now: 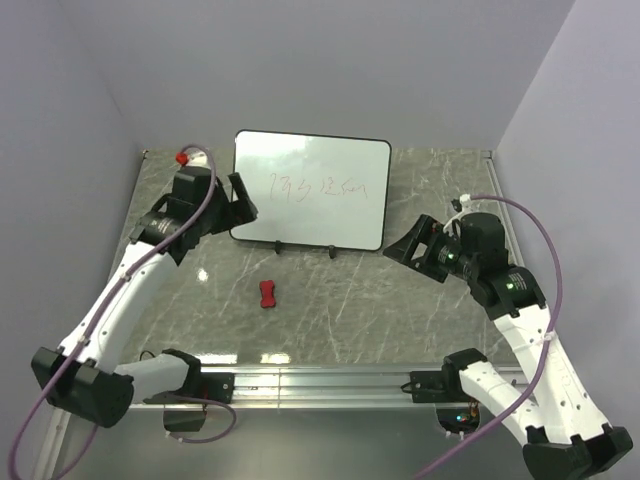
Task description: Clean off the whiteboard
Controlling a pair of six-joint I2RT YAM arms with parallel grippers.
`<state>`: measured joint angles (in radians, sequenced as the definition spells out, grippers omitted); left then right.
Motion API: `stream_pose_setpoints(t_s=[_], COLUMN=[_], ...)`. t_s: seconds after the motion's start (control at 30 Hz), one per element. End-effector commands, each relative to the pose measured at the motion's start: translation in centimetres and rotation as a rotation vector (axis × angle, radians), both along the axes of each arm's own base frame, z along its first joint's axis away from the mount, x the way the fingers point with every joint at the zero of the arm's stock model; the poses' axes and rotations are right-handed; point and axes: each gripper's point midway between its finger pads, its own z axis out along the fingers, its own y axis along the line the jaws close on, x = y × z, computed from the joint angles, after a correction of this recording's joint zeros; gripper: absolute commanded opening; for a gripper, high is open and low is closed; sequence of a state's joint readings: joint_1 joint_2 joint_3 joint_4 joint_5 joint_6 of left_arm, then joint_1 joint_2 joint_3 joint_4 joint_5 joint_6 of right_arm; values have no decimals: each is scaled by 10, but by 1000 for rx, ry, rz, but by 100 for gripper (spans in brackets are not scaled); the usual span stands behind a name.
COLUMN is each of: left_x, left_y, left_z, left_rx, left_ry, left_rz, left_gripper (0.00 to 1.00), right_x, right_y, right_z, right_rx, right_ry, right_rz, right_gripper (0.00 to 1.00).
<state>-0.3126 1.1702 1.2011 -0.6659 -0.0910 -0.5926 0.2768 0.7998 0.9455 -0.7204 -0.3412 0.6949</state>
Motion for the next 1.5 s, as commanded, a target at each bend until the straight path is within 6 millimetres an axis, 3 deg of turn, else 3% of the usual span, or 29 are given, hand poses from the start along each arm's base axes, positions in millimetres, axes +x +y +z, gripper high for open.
stream_pose_setpoints(t_s=[0.0,0.03,0.07,0.1,0.13,0.2,0.23,0.27,0.3,0.33,0.37,0.47,0.5,0.53,0.6,0.67,0.8,0.9,1.0,1.03,1.23,1.47], left_x=[-25,-37,-53,-43,-41,-38,-33,-14,-10,-18,-9,-21,-24,-28,-33,-37,-54,-79,-90,-98,-108,-100], left_y=[-11,-39,-40,-50,-44,-44,-40,-42,-42,-43,-38,-46,-66,-63,-85,-94,-89,-91,-87,-81,-81,-78], left_z=[98,118,142,116,96,51,38,26,9,-44,-37,-88,-102,-109,-115,-122,-134,-142,-146,-157,-178,-202], left_rx=[-33,-106,-171,-288,-348,-326,-273,-176,-76,94,173,327,299,311,203,136,174,148,119,120,71,138], left_ry=[-253,-339,-461,-484,-458,-341,-258,-150,-69,144,151,349,367,385,394,411,485,517,505,526,534,546], left_rz=[9,-125,-171,-134,-59,-41,2,41,31,11,44,-21,-73,-74,-135,-125,-129,-188,-183,-166,-158,-148], left_gripper=[99,99,99,99,99,99,99,99,90,89,88,88,88,88,88,86,82,80,78,77,80,80], right_x=[12,11,16,20,25,36,41,48,51,52,55,62,64,64,66,67,65,62,61,59,53,46], right_y=[-8,-9,-8,-8,-11,-13,-15,-14,-12,-9,-6,4,8,8,8,6,2,0,1,1,0,5], right_z=[10,15,20,41,47,59,59,55,60,61,58,55,53,53,52,50,46,32,24,20,9,-1], right_rx=[-44,-64,-73,-72,-92,-121,-149,-161,-160,-150,-143,-110,-104,-104,-111,-125,-156,-162,-164,-168,-172,-175], right_ry=[-31,-28,-23,-68,-87,-104,-104,-80,-88,-92,-79,-63,-57,-56,-56,-49,-46,-18,-2,9,28,48], right_rz=[-42,-26,-20,-21,-31,-44,-52,-47,-43,-25,-16,13,28,29,34,32,27,26,32,35,44,69], right_gripper=[89,85,84,84,84,85,85,85,87,99,100,100,100,100,100,100,100,100,100,100,100,100])
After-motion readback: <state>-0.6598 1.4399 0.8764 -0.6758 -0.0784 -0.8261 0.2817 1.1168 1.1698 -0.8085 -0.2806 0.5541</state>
